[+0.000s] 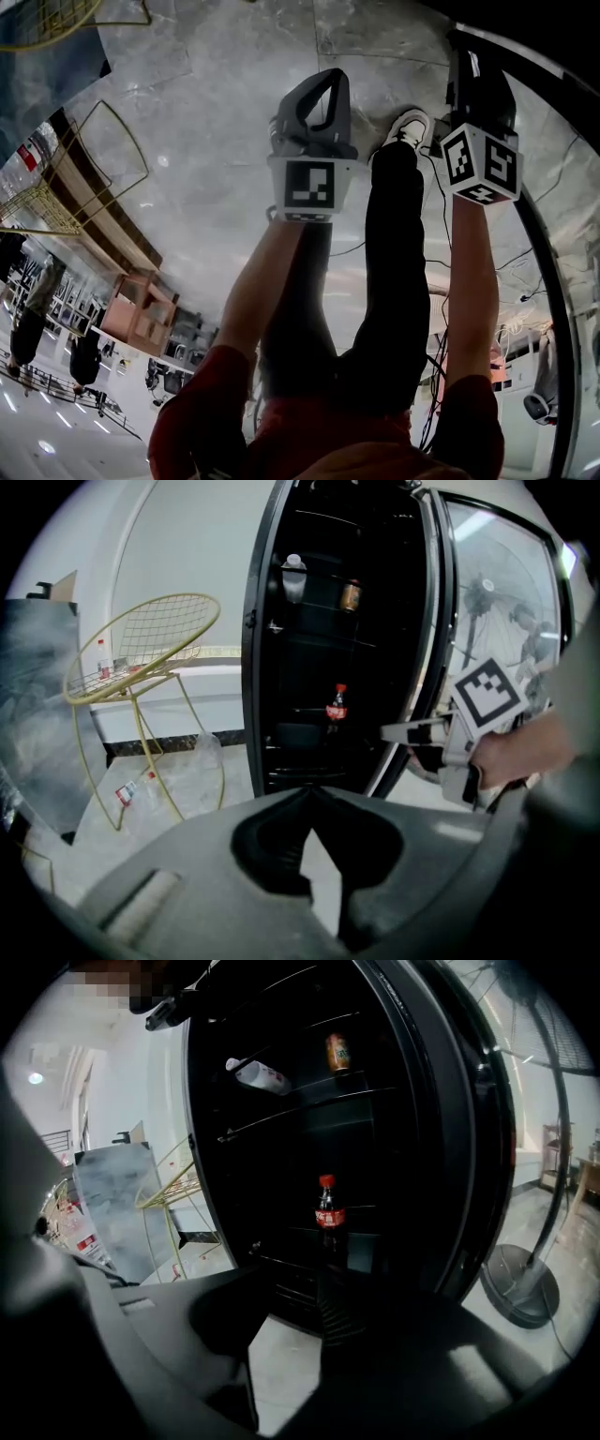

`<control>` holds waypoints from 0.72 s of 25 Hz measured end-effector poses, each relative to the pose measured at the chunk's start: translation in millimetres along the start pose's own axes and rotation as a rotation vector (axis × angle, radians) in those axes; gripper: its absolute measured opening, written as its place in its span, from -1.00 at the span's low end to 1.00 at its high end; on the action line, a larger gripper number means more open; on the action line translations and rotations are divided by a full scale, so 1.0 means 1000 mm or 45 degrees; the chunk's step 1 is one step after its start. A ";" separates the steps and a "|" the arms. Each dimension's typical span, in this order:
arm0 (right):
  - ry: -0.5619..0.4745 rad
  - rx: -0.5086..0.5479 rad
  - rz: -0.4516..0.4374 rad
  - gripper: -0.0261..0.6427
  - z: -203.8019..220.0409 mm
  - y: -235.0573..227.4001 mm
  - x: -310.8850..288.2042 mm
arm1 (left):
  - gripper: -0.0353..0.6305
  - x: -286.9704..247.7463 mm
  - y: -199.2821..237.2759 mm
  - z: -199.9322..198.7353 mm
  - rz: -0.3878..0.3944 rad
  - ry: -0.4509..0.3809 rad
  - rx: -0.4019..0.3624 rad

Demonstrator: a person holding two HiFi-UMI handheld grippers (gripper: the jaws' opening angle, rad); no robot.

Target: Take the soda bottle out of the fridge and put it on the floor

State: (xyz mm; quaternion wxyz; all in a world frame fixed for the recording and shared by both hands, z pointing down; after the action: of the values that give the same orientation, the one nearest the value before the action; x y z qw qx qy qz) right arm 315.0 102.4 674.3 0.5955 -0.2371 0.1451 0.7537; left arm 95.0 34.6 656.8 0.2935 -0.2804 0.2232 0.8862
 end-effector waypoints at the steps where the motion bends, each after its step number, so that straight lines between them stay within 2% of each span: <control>1: -0.008 -0.011 0.005 -0.50 -0.004 -0.003 -0.006 | -0.90 -0.001 0.000 0.001 0.005 0.009 -0.005; 4: -0.036 -0.050 0.026 -0.40 -0.013 -0.014 -0.023 | -0.90 -0.006 -0.002 -0.004 0.011 0.017 -0.003; 8: -0.064 -0.069 0.091 -0.18 -0.025 -0.026 -0.050 | -0.90 -0.010 -0.008 -0.005 0.017 0.013 0.028; 18: -0.074 -0.008 0.139 0.01 -0.052 -0.041 -0.106 | -0.90 -0.021 -0.011 0.000 0.030 0.073 0.048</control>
State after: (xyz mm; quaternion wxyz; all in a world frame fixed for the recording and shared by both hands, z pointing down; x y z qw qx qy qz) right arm 382.8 -1.0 689.4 0.5567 -0.2088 0.1383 0.7921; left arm 116.2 33.7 667.7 0.2818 -0.2975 0.2513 0.8769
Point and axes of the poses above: the fingertips, and each gripper's own axes: x backward along the fingers, y to its left, z out of its underside, the point moved 9 cm from there along x, backward along the fingers, and after that the axes turned 10 degrees about x, right-handed, at the moved point
